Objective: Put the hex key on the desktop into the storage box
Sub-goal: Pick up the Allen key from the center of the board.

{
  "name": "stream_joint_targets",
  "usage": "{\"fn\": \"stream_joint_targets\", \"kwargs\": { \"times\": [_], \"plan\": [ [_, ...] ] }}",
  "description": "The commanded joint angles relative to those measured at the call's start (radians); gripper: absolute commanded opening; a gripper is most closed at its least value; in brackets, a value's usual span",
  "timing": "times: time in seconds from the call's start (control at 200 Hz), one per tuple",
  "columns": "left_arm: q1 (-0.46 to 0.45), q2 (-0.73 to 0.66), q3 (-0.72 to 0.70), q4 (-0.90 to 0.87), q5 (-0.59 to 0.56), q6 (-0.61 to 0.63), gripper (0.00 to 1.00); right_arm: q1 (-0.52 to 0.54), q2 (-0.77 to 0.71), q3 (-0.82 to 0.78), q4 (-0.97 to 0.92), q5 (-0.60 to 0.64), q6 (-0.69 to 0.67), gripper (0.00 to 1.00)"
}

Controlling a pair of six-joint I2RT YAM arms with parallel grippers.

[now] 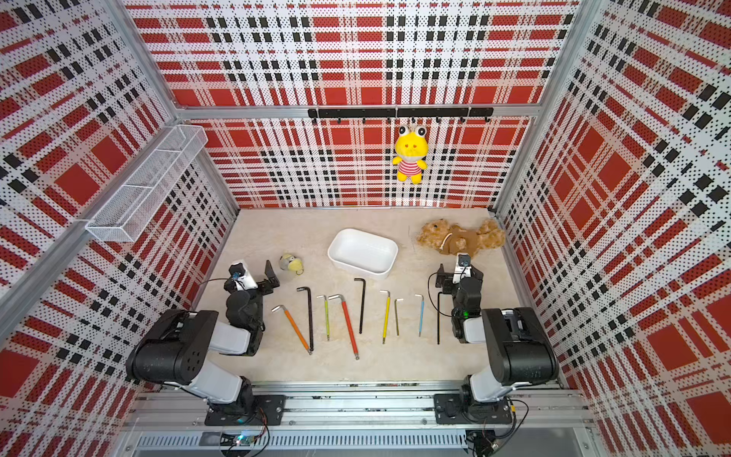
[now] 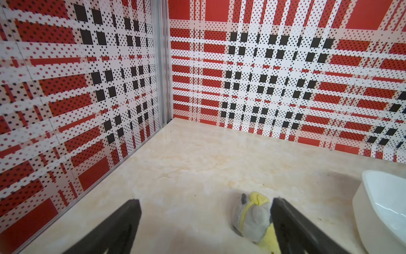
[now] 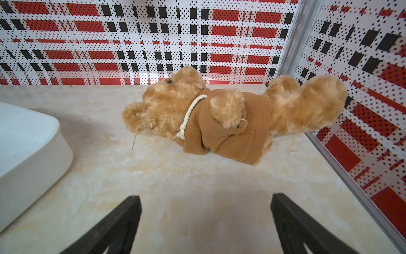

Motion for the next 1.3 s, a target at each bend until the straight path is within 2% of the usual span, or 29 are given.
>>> {"fn": "stream_joint_targets", "kwargs": {
  "times": [0.0,0.11,0.21,0.511,0.616,0.747,0.887,0.992,1.153,1.293],
  "plan": [
    [0.001,0.008,0.017,0.000,0.014,0.011,0.99,0.000,0.002,0.005,0.020,-0.005,-0.007,1.00],
    [0.005,0.008,0.017,-0.001,0.027,0.010,0.99,-0.004,0.001,0.007,0.016,-0.013,-0.004,1.00],
    [0.031,0.008,0.018,-0.002,0.100,0.005,0.99,-0.005,0.001,0.008,0.016,-0.014,-0.005,1.00],
    [0.029,0.003,0.018,-0.006,0.095,0.001,0.99,-0.006,-0.012,0.011,0.013,0.007,0.000,1.00],
    [0.038,-0.086,0.056,-0.150,0.053,-0.019,0.99,-0.005,-0.152,0.130,-0.317,0.088,0.030,1.00],
    [-0.003,-0.195,0.166,-0.379,-0.088,-0.030,0.99,-0.004,-0.261,0.340,-0.740,0.214,0.067,1.00],
    [-0.010,-0.263,0.297,-0.511,0.033,-0.139,0.99,-0.001,-0.247,0.560,-1.163,0.261,0.134,1.00],
    [-0.049,-0.227,0.506,-0.793,0.089,-0.172,0.99,0.004,-0.249,0.647,-1.420,0.240,0.226,1.00],
    [-0.154,-0.197,0.654,-0.970,0.150,-0.132,0.99,0.007,-0.253,0.686,-1.420,0.240,0.226,1.00],
    [-0.200,-0.175,0.737,-1.063,0.133,-0.105,0.99,0.037,-0.204,0.685,-1.420,0.240,0.226,1.00]
  ]
}}
